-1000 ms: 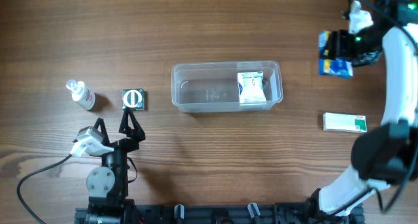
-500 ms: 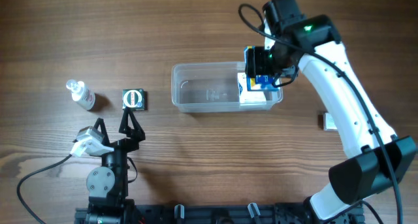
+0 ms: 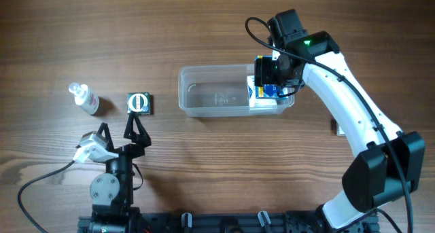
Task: Pack container
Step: 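Carry the VapoDrops box into the container's right end and release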
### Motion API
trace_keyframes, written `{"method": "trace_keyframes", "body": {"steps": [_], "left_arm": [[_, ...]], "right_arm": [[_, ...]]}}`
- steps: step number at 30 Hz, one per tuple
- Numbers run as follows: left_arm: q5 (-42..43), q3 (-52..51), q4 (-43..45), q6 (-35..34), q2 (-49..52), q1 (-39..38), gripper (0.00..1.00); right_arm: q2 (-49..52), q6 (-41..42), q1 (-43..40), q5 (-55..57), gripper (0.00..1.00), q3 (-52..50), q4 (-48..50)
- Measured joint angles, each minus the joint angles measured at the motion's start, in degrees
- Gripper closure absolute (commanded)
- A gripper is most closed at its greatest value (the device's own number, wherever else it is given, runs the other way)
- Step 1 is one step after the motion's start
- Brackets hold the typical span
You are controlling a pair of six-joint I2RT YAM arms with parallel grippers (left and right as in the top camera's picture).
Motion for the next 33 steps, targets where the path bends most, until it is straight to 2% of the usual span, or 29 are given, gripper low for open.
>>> {"method": "trace_keyframes", "body": {"steps": [24,33], "left_arm": [[0.0,0.0,0.0,0.0,0.0,0.0,0.0],[0.0,0.0,0.0,0.0,0.0,0.0,0.0]], "right_arm": [[3.2,-3.3,0.0,0.2,0.22,-1.6,1.2],[3.2,-4.3,0.0,0.2,0.18,-1.6,1.2]]}}
